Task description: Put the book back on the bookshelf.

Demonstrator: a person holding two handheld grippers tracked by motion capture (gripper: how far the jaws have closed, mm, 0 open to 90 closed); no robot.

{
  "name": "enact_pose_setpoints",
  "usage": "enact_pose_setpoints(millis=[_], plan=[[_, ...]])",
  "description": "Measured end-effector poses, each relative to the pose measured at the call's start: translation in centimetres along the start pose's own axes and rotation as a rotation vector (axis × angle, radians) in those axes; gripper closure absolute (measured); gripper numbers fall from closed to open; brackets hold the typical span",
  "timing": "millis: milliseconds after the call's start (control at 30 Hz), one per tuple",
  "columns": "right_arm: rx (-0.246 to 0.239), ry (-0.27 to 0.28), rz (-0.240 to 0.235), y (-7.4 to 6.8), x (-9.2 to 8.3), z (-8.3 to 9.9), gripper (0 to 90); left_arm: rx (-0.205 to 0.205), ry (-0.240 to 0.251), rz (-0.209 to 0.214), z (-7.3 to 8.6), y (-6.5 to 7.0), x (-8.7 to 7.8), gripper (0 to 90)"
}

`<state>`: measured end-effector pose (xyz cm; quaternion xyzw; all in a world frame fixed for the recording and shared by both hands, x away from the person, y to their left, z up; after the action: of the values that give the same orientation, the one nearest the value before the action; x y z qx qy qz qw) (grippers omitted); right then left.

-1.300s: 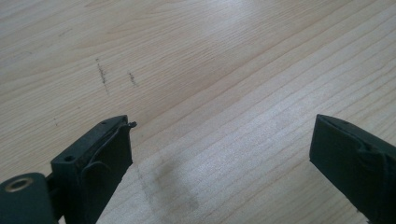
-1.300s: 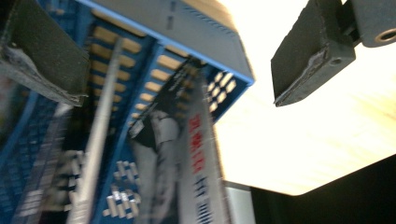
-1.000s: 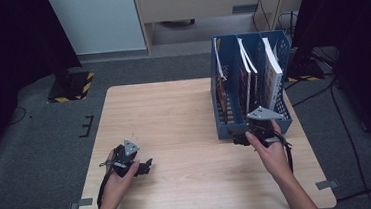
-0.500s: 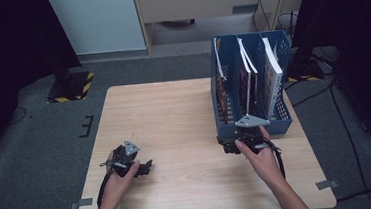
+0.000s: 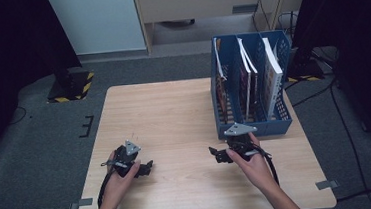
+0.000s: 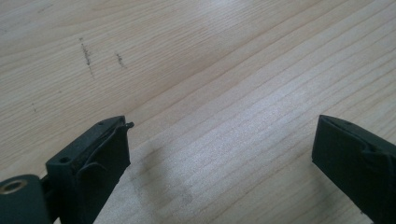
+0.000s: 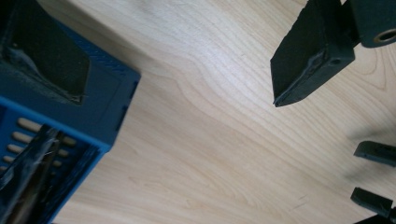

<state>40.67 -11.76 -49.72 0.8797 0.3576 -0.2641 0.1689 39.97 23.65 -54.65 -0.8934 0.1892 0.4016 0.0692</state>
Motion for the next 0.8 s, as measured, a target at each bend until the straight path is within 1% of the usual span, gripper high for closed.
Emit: enact_pose_setpoints(millis=[133, 167, 233, 267, 300, 400, 600, 700, 733, 767, 800], plan=[[-0.005, -0.022, -0.014, -0.5, 0.5, 0.3, 5.4, 0.004, -0.004, 0.0, 0.0, 0.1, 0.1, 3.4], [-0.008, -0.035, -0.024, -0.9, 1.0, 0.5, 5.3, 0.006, -0.004, 0.0, 0.0, 0.1, 0.1, 3.4], [-0.011, -0.049, -0.031, -1.3, 1.4, 0.6, 5.3, 0.008, -0.01, 0.0, 0.1, 0.1, 0.1, 3.4], [-0.011, -0.049, -0.031, -1.3, 1.4, 0.6, 5.3, 0.008, -0.01, 0.0, 0.1, 0.1, 0.1, 3.4], [-0.014, -0.065, -0.049, -1.6, 1.7, 0.8, 5.2, 0.009, -0.011, 0.0, 0.1, 0.1, 0.1, 3.4], [-0.019, -0.073, -0.053, -1.9, 2.1, 0.9, 5.3, 0.009, -0.012, 0.001, 0.1, 0.1, 0.1, 3.4], [-0.033, -0.108, -0.073, -2.7, 3.2, 1.3, 5.6, 0.012, -0.019, 0.006, 0.2, 0.2, 0.3, 3.3], [-0.022, -0.121, -0.086, -3.0, 3.5, 1.4, 5.6, 0.013, -0.018, 0.006, 0.2, 0.2, 0.3, 3.3], [-0.033, -0.132, -0.087, -3.2, 3.9, 1.5, 5.6, 0.012, -0.019, 0.007, 0.2, 0.2, 0.3, 3.3], [-0.029, -0.14, -0.086, -3.3, 4.1, 1.5, 5.7, 0.012, -0.019, 0.008, 0.2, 0.2, 0.3, 3.3], [-0.037, -0.146, -0.087, -3.4, 4.3, 1.6, 5.8, 0.011, -0.019, 0.008, 0.2, 0.2, 0.3, 3.3]])
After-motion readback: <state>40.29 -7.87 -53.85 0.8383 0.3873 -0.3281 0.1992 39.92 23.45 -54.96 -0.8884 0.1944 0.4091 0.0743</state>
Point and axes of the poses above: each handheld gripper's, and its own axes: x roughly forward along the jaws, z roughly out of its underside, y roughly to its right, the point moved 3 cm from there along x, roughly forward along the jaws, and after that the axes turned 11 degrees about -x, right-handed, at the moved point
